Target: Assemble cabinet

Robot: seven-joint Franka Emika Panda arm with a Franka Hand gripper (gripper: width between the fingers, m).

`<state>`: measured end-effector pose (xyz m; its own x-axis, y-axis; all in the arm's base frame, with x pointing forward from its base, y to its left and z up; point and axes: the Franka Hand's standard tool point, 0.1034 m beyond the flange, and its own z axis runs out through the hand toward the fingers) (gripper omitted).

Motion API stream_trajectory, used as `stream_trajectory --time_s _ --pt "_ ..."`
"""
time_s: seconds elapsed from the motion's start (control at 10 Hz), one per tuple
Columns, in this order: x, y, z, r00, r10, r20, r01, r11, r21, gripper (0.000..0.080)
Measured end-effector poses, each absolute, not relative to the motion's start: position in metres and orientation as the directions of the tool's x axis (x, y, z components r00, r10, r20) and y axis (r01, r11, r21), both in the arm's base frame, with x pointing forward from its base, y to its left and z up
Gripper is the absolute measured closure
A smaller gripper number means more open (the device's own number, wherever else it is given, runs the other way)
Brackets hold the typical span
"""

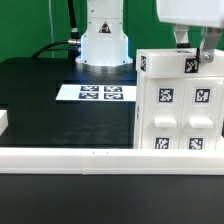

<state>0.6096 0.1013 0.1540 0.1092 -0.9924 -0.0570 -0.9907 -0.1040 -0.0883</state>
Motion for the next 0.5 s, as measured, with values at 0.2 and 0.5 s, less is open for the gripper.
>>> stream_trajectory --time_s 0.2,0.5 --pt "0.6104 0.1028 0.1545 -0.071 -0.994 -0.089 -0.994 0.078 -0.079 0.0238" --pt "0.6108 0.1036 0.1550 -0.216 -0.969 -0.116 -0.973 0.224 -0.062 0.0238"
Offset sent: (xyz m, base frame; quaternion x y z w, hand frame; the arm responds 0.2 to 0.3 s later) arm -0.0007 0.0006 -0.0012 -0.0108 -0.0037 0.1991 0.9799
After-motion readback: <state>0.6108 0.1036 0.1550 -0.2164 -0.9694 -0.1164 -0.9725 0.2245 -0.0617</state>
